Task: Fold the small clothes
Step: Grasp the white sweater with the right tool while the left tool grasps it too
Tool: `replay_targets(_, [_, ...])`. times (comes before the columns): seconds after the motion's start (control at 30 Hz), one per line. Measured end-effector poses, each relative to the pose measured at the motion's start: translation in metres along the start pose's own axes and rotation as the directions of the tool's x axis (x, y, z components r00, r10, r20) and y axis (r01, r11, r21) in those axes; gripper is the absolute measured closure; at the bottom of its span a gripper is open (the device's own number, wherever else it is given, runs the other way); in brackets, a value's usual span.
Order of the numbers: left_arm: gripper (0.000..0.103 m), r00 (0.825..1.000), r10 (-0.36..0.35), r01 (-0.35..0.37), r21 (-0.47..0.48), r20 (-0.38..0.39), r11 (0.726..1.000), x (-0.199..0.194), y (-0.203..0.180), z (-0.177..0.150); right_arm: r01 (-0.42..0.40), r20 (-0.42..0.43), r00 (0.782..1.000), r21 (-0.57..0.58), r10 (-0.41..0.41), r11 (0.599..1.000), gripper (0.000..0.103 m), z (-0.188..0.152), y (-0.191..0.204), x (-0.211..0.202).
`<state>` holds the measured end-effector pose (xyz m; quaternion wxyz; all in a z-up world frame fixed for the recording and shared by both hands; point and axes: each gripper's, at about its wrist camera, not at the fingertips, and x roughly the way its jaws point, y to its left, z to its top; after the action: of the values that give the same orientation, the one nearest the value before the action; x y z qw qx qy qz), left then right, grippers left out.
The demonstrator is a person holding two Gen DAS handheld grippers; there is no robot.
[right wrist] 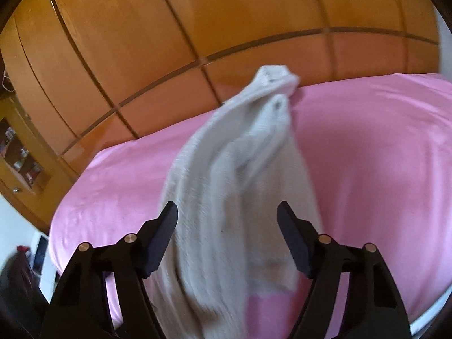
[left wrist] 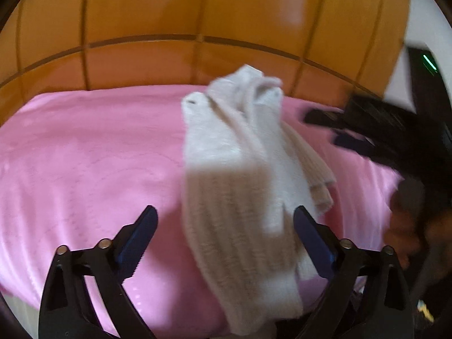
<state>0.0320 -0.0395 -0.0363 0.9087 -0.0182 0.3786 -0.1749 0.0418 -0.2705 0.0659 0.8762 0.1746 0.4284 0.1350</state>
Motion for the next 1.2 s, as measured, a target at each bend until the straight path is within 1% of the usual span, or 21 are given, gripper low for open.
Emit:
replay_targets(0.1, [0.026, 0.999, -0.017, 0.019, 0.028, -0.045, 0.999, 0.017, -0.007, 0.0, -0.034, -0.036, 0.999, -0.01, 0.034, 0.999, 0.037, 0.02, 0.013, 0.031])
replay_targets(0.13, [0.031, 0.998, -0.033, 0.034, 0.025, -0.059, 0.999, 0.021, -0.008, 0.001, -0.037, -0.05, 0.998, -0.012, 0.037, 0.999, 0.043, 0.025, 0.018, 0.041])
replay_targets(0.17, [0.032, 0.995, -0.061, 0.062, 0.021, -0.073, 0.998, 0.025, -0.009, 0.001, -0.048, -0.07, 0.996, -0.013, 0.047, 0.999, 0.056, 0.03, 0.022, 0.052])
replay_targets(0.2, [0.034, 0.995, -0.071, 0.073, 0.02, -0.076, 0.997, 0.026, -0.01, 0.001, -0.064, -0.098, 0.993, -0.023, 0.061, 0.998, 0.062, 0.034, 0.028, 0.066])
replay_targets(0.23, [0.045, 0.994, -0.083, 0.085, 0.03, -0.074, 0.996, 0.03, -0.013, 0.0, -0.064, -0.119, 0.991, -0.04, 0.059, 0.997, 0.075, 0.036, 0.032, 0.077])
replay_targets(0.27, [0.049, 0.993, -0.084, 0.088, 0.039, -0.078, 0.995, 0.033, -0.014, 0.0, -0.055, -0.138, 0.989, -0.058, 0.047, 0.997, 0.084, 0.037, 0.036, 0.087])
replay_targets(0.3, [0.059, 0.992, -0.086, 0.091, 0.05, -0.094, 0.995, 0.039, -0.015, 0.0, -0.043, -0.158, 0.987, -0.071, 0.031, 0.997, 0.089, 0.039, 0.036, 0.097])
replay_targets(0.33, [0.076, 0.991, -0.086, 0.092, 0.049, -0.104, 0.995, 0.044, -0.015, -0.001, -0.028, -0.168, 0.986, -0.073, 0.015, 0.997, 0.096, 0.04, 0.034, 0.102])
replay_targets(0.37, [0.092, 0.99, -0.086, 0.091, 0.043, -0.113, 0.995, 0.047, -0.013, -0.001, -0.022, -0.168, 0.986, -0.067, 0.01, 0.998, 0.096, 0.041, 0.029, 0.102])
replay_targets(0.4, [0.096, 0.989, -0.091, 0.096, 0.031, -0.117, 0.995, 0.049, -0.009, -0.001, -0.024, -0.154, 0.988, -0.054, 0.015, 0.998, 0.096, 0.042, 0.024, 0.096])
replay_targets(0.53, [0.098, 0.973, -0.219, 0.212, -0.097, -0.071, 0.972, 0.032, 0.023, 0.013, 0.019, -0.046, 0.999, -0.087, -0.024, 0.996, 0.097, 0.047, -0.005, 0.049])
replay_targets(0.6, [0.098, 0.966, -0.259, 0.252, -0.175, -0.018, 0.952, 0.019, 0.045, 0.027, 0.113, 0.027, 0.994, -0.116, -0.11, 0.987, 0.097, 0.053, -0.025, 0.022])
replay_targets(0.67, [0.098, 0.965, -0.26, 0.26, -0.238, 0.032, 0.936, 0.012, 0.068, 0.043, 0.218, 0.084, 0.974, -0.126, -0.208, 0.968, 0.097, 0.06, -0.05, 0.003])
replay_targets(0.73, [0.098, 0.969, -0.23, 0.247, -0.302, 0.092, 0.921, 0.005, 0.098, 0.06, 0.335, 0.126, 0.939, -0.101, -0.322, 0.937, 0.097, 0.074, -0.083, -0.01])
replay_targets(0.87, [0.099, 0.982, -0.079, 0.136, -0.352, 0.171, 0.926, -0.008, 0.149, 0.097, 0.5, 0.147, 0.858, -0.02, -0.492, 0.866, 0.097, 0.103, -0.15, -0.018])
replay_targets(0.97, [0.099, 0.98, 0.044, 0.038, -0.396, 0.196, 0.918, -0.021, 0.185, 0.123, 0.603, 0.14, 0.788, 0.023, -0.6, 0.798, 0.097, 0.123, -0.19, -0.011])
replay_targets(1.0, [0.099, 0.976, 0.092, -0.002, -0.414, 0.197, 0.91, -0.022, 0.199, 0.134, 0.644, 0.143, 0.753, 0.034, -0.642, 0.764, 0.097, 0.133, -0.203, -0.006])
replay_targets(1.07, [0.099, 0.97, 0.157, -0.06, -0.443, 0.186, 0.894, -0.013, 0.22, 0.158, 0.668, 0.136, 0.731, 0.058, -0.668, 0.742, 0.097, 0.145, -0.215, 0.0])
replay_targets(1.1, [0.099, 0.962, 0.213, -0.114, -0.455, 0.173, 0.883, -0.005, 0.23, 0.169, 0.668, 0.129, 0.731, 0.067, -0.67, 0.741, 0.097, 0.152, -0.219, 0.005])
replay_targets(1.13, [0.098, 0.953, 0.257, -0.159, -0.462, 0.158, 0.873, 0.001, 0.238, 0.178, 0.655, 0.123, 0.744, 0.067, -0.657, 0.753, 0.093, 0.16, -0.222, 0.011])
replay_targets(1.2, [0.083, 0.939, 0.325, -0.239, -0.465, 0.112, 0.852, 0.018, 0.252, 0.191, 0.641, 0.13, 0.754, 0.068, -0.644, 0.765, 0.068, 0.165, -0.219, 0.017])
